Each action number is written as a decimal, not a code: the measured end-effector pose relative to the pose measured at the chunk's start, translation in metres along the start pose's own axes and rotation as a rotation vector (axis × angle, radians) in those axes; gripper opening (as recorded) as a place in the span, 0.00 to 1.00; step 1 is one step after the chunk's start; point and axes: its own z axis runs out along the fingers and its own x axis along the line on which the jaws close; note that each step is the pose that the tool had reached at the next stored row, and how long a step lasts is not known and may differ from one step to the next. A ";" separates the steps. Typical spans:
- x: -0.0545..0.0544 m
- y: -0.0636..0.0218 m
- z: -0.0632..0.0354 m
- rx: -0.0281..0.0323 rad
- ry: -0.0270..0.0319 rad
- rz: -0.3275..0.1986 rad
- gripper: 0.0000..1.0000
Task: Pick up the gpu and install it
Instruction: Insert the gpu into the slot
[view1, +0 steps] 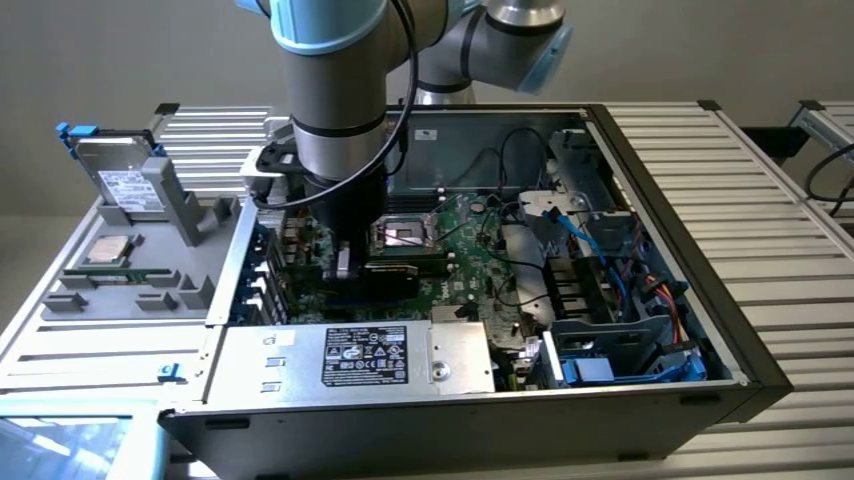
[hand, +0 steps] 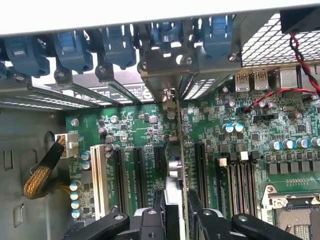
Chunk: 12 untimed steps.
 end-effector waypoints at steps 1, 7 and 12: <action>0.000 0.0001 0.0000 0.0001 0.0001 -0.001 0.29; 0.000 0.0003 0.0001 0.0002 -0.0001 -0.001 0.29; 0.000 0.0003 0.0000 0.0003 -0.0001 -0.001 0.29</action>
